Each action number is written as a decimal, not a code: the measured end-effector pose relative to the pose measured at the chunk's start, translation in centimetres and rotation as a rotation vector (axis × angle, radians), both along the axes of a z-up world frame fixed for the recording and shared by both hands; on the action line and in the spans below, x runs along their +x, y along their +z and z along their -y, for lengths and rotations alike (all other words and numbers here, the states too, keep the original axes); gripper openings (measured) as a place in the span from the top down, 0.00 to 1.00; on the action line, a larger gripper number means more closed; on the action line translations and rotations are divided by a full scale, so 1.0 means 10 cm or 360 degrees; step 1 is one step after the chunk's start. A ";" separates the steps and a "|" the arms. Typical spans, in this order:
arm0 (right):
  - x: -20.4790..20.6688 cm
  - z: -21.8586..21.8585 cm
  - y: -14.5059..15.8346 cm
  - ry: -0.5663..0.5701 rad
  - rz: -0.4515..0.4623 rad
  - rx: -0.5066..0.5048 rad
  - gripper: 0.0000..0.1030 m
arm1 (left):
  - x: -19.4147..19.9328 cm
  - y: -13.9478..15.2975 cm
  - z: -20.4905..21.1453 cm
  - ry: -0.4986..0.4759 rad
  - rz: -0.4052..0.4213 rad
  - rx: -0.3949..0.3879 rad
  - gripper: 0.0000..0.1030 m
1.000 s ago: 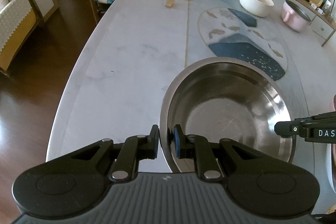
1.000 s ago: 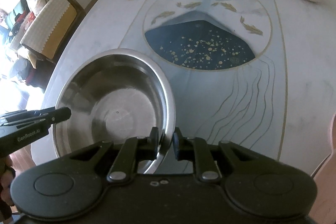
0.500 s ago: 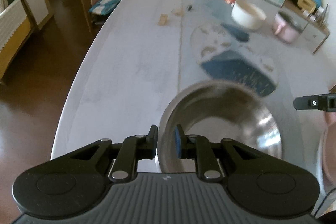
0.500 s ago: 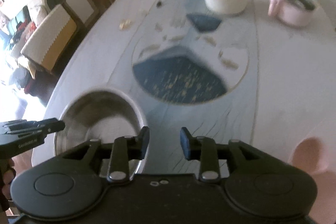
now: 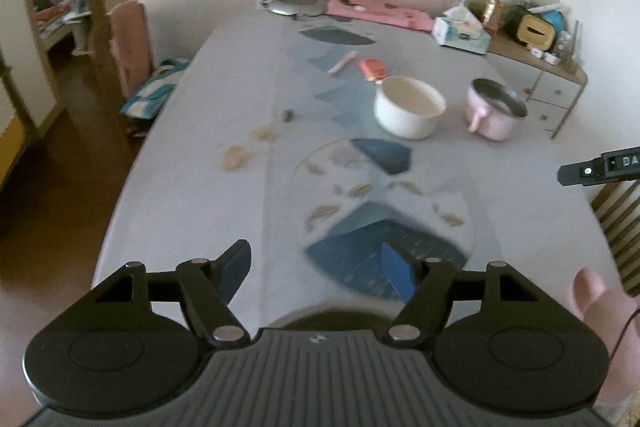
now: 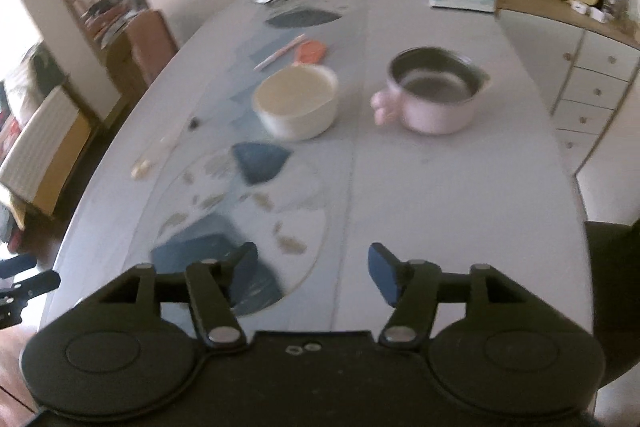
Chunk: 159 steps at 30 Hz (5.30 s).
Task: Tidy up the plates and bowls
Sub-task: 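Withdraw the right tool and move it toward the pink pot, then grasp the pink pot's handle with the left tool while the right tool grips its rim, then carry the pink pot with both tools over the steel bowl on the stack, then lower the pink pot into the steel bowl and open both tools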
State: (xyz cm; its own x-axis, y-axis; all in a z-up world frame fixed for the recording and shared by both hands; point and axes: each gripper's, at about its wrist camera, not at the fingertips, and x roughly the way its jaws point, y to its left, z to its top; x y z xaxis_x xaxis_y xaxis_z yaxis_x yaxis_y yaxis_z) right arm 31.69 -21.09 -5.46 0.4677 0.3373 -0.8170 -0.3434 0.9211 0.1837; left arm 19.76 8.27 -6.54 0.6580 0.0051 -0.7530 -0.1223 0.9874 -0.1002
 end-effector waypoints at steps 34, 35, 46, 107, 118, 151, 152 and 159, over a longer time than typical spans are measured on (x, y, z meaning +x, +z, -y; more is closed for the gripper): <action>2.30 0.98 -0.54 -0.0461 -0.0047 -0.0098 0.23 | 2.83 -0.53 1.87 -0.0405 -0.0002 0.0057 0.27; 2.33 0.98 -0.57 -0.0458 -0.0056 -0.0100 0.25 | 2.87 -0.57 1.89 -0.0406 -0.0014 0.0058 0.27; 2.59 0.87 -0.84 -0.0447 -0.0130 -0.0115 0.36 | 3.16 -0.81 1.97 -0.0444 -0.0080 0.0032 0.52; 0.23 0.14 0.11 -0.0351 -0.0022 0.0101 0.82 | 0.57 0.26 1.07 -0.0356 -0.0032 0.0008 0.83; -0.51 -0.41 0.15 -0.0212 -0.0043 0.0110 0.82 | -0.32 0.26 0.52 -0.0226 -0.0031 -0.0014 0.83; -1.53 -1.23 -0.65 0.0088 -0.0230 0.0115 0.82 | -1.32 -0.40 -0.08 0.0018 -0.0319 -0.0028 0.83; -1.52 -1.24 -0.67 0.0089 -0.0232 0.0121 0.82 | -1.32 -0.41 -0.08 0.0014 -0.0319 -0.0021 0.83; -1.51 -1.22 -0.75 0.0080 -0.0268 0.0126 0.81 | -1.30 -0.50 -0.11 -0.0008 -0.0383 -0.0047 0.83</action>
State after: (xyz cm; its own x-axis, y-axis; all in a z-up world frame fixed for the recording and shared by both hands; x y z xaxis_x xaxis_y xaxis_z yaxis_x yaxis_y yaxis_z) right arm 16.54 -8.90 -13.00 0.3077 0.4228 -0.8524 -0.3468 0.8841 0.3134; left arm 6.78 9.32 -11.50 0.4596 -0.0222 -0.8879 -0.1413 0.9851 -0.0977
